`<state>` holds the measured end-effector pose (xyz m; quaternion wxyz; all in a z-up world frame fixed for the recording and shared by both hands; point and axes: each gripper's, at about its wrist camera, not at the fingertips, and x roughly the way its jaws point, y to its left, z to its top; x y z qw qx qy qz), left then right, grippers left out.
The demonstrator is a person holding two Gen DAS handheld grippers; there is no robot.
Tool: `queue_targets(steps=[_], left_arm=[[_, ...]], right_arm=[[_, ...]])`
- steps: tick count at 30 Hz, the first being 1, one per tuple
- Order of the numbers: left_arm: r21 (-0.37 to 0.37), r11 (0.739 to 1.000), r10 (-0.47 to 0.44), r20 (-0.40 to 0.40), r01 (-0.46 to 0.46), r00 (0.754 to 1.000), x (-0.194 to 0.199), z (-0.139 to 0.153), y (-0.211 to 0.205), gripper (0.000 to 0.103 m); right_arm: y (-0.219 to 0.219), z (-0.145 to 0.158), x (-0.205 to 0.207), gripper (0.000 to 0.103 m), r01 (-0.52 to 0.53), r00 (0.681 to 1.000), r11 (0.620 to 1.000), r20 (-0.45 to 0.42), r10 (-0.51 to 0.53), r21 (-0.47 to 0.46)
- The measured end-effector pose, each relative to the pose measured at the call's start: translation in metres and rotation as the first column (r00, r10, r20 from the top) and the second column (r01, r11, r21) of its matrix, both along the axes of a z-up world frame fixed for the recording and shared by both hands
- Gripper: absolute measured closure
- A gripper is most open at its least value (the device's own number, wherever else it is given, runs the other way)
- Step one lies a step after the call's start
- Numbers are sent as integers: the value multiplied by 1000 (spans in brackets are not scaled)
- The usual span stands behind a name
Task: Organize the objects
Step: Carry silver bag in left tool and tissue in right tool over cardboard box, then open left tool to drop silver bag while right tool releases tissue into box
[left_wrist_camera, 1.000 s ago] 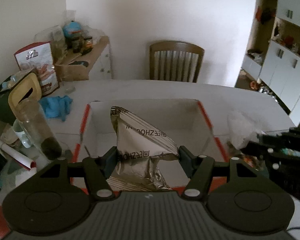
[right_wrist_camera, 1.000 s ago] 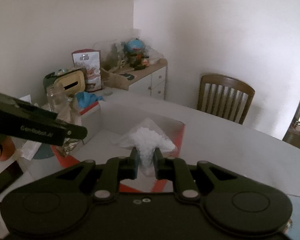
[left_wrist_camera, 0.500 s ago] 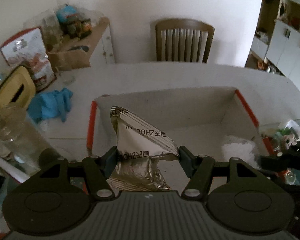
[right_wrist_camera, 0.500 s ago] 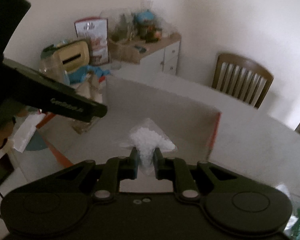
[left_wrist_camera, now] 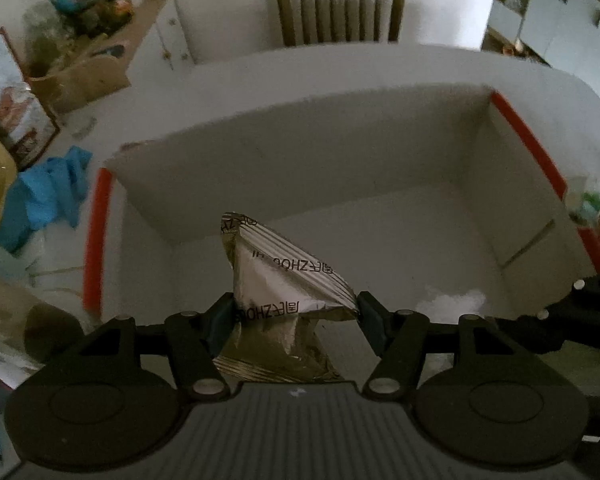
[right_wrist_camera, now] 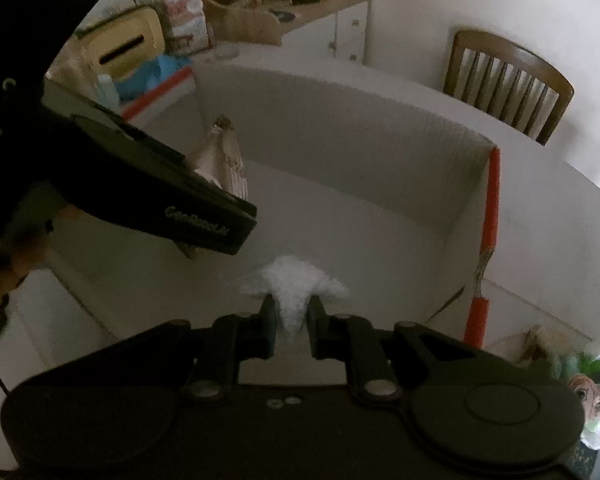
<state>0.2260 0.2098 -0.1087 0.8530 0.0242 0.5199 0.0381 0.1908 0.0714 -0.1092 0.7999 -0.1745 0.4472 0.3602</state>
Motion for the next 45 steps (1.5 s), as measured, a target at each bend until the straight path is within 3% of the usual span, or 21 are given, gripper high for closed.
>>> queue_targets(steps=[7, 15, 22, 29, 43, 45], left_arm=[[-29, 1000, 3, -83, -5, 997, 5, -18, 2, 37], [-40, 999, 5, -64, -7, 998, 2, -15, 6, 34], [-36, 999, 1, -3, -1, 1000, -8, 9, 6, 29], [-48, 999, 14, 95, -9, 995, -27, 41, -4, 29], [-58, 997, -33, 298, 52, 954, -71, 92, -63, 29], [-60, 997, -35, 317, 57, 948, -78, 97, -75, 21]], right_arm=[[0, -7, 6, 86, 22, 997, 1000, -69, -22, 0], [-5, -5, 7, 79, 40, 995, 999, -94, -37, 33], [-19, 15, 2, 64, 41, 997, 995, -75, -34, 93], [-44, 42, -15, 58, 40, 999, 986, -30, -36, 162], [-129, 82, -39, 46, 121, 989, 947, 45, -141, 298], [-145, 86, -42, 43, 137, 985, 940, 59, -163, 312]])
